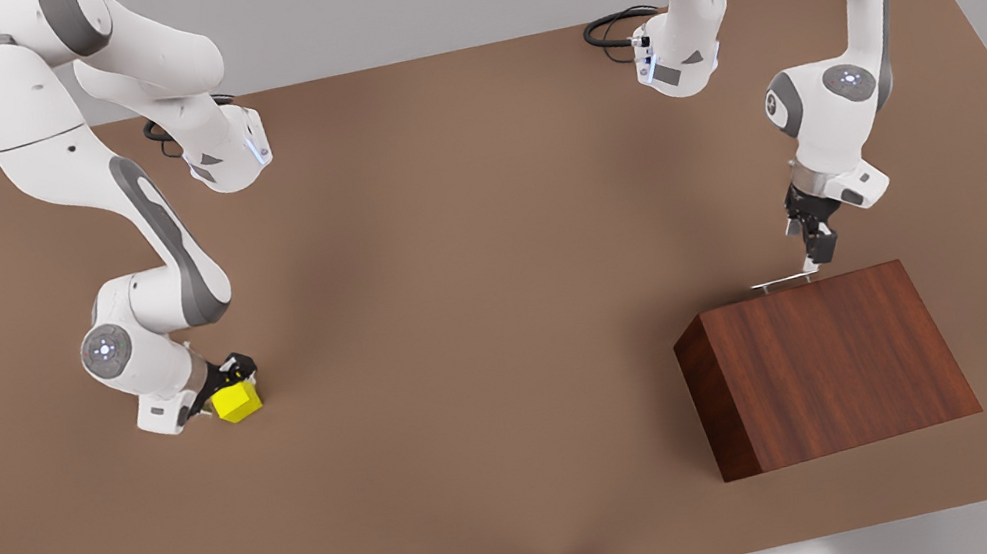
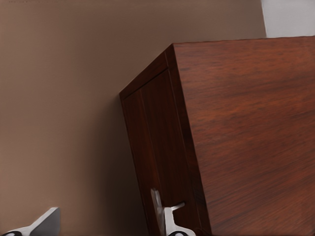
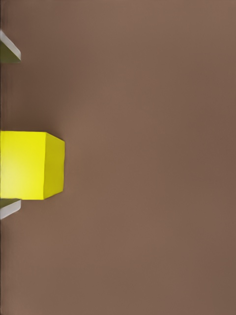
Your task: Open the drawer with left arm, place the square in the middle with right arm, and place the square in the drawer with left arm
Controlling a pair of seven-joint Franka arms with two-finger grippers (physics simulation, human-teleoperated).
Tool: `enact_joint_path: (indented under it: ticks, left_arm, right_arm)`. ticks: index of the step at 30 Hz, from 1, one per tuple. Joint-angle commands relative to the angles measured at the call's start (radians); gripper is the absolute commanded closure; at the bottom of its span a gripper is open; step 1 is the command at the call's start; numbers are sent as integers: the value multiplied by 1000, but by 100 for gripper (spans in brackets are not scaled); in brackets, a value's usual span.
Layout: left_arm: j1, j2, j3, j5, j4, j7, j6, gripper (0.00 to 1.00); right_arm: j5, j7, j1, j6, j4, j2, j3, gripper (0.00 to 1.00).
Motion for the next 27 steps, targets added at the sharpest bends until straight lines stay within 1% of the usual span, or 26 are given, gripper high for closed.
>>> enact_joint_path:
  ticks: [1, 7, 12, 24, 27]
  left_arm:
    - [0, 2, 0, -5, 3, -2, -1, 0]
    - [0, 19, -1, -4, 20, -89, -10, 0]
    - [-11, 40, -1, 2, 37, -88, -12, 0]
    - [-31, 57, -3, 2, 35, -88, -15, 0]
    - [-39, 58, -3, 2, 35, -88, -15, 0]
  right_arm:
    - [0, 4, 0, 1, 0, 1, 0, 0]
    - [0, 116, 0, 15, -14, 3, 0, 0]
    - [2, 120, 0, 72, -26, 21, 0, 0]
    - [-9, 127, -6, 81, -40, 33, -2, 0]
    - [-9, 127, -6, 108, -52, 39, -2, 0]
